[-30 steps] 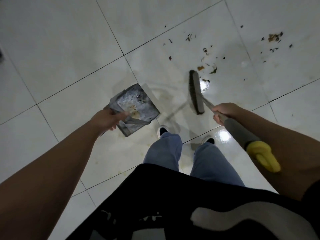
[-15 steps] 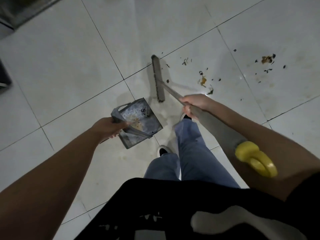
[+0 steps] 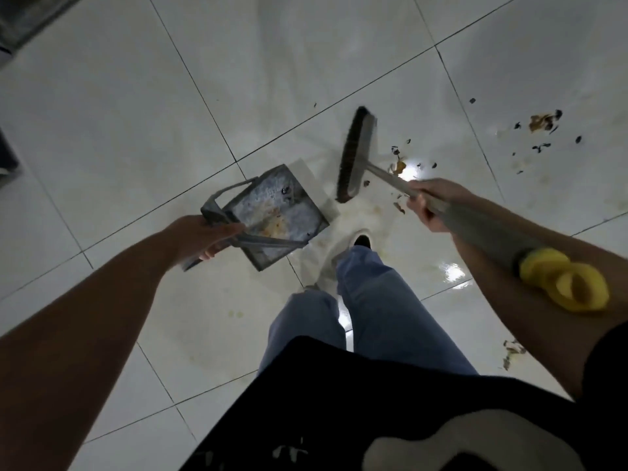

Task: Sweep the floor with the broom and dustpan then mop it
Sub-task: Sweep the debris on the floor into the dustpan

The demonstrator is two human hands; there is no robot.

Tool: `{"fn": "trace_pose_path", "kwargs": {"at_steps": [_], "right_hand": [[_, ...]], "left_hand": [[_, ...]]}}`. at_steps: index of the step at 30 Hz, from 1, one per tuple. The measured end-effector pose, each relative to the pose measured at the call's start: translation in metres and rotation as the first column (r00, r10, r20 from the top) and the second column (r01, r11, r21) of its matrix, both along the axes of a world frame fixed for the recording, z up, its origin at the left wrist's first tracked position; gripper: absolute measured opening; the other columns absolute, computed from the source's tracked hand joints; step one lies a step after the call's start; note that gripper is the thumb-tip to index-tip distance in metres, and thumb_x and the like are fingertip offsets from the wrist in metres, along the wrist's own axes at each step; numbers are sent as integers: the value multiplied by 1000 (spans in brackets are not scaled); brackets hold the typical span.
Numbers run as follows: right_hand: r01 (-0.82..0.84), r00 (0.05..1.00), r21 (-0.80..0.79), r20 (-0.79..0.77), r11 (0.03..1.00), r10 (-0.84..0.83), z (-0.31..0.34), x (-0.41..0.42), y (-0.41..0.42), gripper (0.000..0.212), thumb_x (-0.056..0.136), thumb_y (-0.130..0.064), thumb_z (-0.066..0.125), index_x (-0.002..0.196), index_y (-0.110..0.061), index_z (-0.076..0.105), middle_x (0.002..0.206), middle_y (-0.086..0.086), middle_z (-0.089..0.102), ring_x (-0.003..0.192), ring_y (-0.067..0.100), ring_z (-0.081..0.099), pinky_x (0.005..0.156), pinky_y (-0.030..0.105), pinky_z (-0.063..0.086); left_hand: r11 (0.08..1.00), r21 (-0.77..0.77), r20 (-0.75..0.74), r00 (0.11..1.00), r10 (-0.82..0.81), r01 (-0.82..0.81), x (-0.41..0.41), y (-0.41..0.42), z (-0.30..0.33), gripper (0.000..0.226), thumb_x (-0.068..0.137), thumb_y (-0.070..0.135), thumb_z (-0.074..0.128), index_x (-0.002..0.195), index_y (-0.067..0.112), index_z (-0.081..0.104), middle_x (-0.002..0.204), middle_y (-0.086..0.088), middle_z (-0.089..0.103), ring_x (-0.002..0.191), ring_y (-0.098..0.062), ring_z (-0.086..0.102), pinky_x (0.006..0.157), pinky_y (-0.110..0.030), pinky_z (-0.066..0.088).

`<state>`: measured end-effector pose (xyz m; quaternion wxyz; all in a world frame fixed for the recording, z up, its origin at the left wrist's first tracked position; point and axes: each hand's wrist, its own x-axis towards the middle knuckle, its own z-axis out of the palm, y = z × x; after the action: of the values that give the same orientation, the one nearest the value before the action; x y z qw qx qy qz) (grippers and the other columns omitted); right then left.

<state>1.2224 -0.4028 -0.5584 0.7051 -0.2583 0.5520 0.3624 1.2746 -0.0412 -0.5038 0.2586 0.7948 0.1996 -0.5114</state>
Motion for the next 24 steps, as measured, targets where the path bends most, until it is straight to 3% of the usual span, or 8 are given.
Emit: {"fn": "trace_pose_path", "kwargs": {"at_steps": [6,13,15,19,21,24], "right_hand": [[108,984,-150,-127,983,-127,13,-41,-38,25,98,-19,42,74,-13,38,34,1,43,23,5,40,26,11,36],[86,996,-42,-19,995,-87,38,-14,1,25,99,-19,39,75,-14,36,35,-1,38,20,3,34,24,9,34],[71,997,-7,32,997,-70,42,16,27,25,100,-20,40,77,-12,36,35,0,39,20,4,36,24,10,35],[-75,986,-55,143,996,82,41,103,74,28,101,-16,40,74,-9,38,30,0,40,18,4,36,24,10,33],[-96,979,-48,173,994,103,36,148,95,25,101,-15,40,77,-9,40,30,0,41,19,4,37,25,10,34],[-84,979,-26,183,996,87,23,201,118,24,101,-14,36,78,-10,39,30,0,40,20,4,38,27,9,35]], "left_hand": [[973,55,87,969,-229,225,35,-37,8,37,84,42,62,82,5,61,67,-11,53,60,-19,47,57,-27,37],[871,211,132,870,-476,444,78,-44,-7,49,80,55,60,81,6,57,60,-5,55,56,-16,51,52,-25,35],[885,206,126,886,-446,417,97,-33,-13,50,78,56,62,75,6,56,55,-4,52,51,-17,48,50,-26,33],[958,20,34,958,-285,285,142,0,-16,54,69,56,70,78,4,57,44,1,41,40,-15,36,47,-23,27],[967,-6,2,967,-254,254,161,15,-14,54,66,56,71,75,5,56,47,0,42,42,-15,37,47,-22,28],[968,10,9,968,-249,249,186,34,-15,46,77,49,65,79,3,57,56,-6,46,48,-18,40,50,-24,31]]}}
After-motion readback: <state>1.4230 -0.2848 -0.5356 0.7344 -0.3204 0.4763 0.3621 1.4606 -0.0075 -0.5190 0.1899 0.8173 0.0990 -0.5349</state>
